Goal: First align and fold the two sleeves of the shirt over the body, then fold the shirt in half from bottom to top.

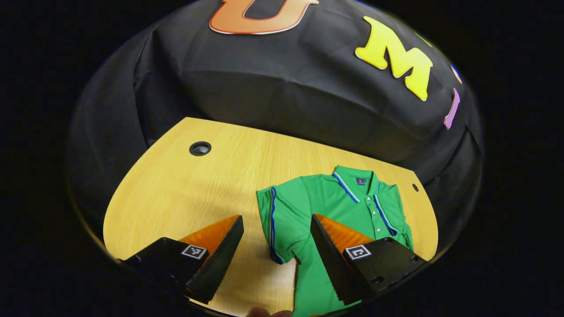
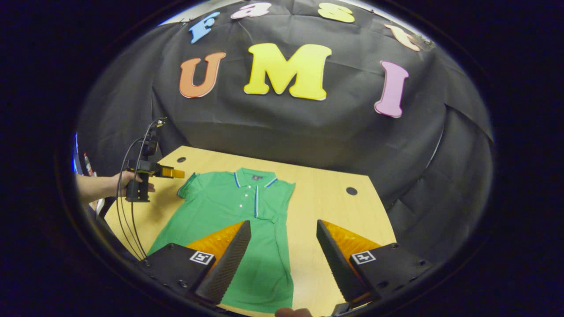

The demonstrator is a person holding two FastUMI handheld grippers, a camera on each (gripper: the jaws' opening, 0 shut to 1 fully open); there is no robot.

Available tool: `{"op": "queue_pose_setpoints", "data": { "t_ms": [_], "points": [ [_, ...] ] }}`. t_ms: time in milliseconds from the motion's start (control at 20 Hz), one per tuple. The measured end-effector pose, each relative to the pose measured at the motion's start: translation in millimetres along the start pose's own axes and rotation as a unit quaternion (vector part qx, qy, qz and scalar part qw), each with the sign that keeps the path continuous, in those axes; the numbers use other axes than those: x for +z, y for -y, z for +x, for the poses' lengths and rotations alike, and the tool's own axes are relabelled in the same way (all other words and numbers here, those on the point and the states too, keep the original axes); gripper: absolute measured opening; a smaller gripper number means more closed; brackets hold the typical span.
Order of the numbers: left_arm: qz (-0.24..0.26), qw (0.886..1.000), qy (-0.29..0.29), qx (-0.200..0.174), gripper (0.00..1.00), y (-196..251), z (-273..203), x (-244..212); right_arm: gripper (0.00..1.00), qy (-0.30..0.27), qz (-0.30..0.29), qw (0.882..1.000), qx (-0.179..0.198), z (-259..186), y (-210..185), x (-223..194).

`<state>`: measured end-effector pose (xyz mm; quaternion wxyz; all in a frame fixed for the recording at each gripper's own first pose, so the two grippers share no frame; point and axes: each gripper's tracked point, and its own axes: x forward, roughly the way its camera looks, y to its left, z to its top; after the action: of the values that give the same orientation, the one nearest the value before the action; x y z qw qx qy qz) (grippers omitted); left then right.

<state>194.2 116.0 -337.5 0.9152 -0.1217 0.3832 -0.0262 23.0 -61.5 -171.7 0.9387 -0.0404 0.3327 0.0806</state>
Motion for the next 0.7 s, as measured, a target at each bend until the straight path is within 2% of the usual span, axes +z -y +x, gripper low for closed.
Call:
{"op": "queue_pose_setpoints", "data": {
  "t_ms": [250,400,500,650,700],
  "points": [
    [0.008,0.999,-0.031,0.005,0.98,-1.7,31.4,-18.1,0.96,-0.023,0.037,0.999,-0.024,3.9,18.9,-24.2],
    [0.002,0.999,-0.043,0.006,0.91,-1.8,42.9,-22.5,0.96,-0.032,0.049,0.998,-0.034,3.9,26.2,-36.8],
    [0.005,0.999,-0.047,0.01,0.82,-1.8,49.1,-24.0,0.97,-0.04,0.05,0.997,-0.042,6.2,32.3,-44.6],
    [0.024,0.998,-0.046,0.033,0.59,-11.7,56.2,-21.9,0.97,-0.045,0.074,0.995,-0.051,6.9,40.4,-51.1],
    [0.026,0.998,-0.044,0.037,0.46,-12.1,56.7,-20.7,0.96,-0.045,0.079,0.994,-0.056,6.9,43.5,-52.8]
  ]
}}
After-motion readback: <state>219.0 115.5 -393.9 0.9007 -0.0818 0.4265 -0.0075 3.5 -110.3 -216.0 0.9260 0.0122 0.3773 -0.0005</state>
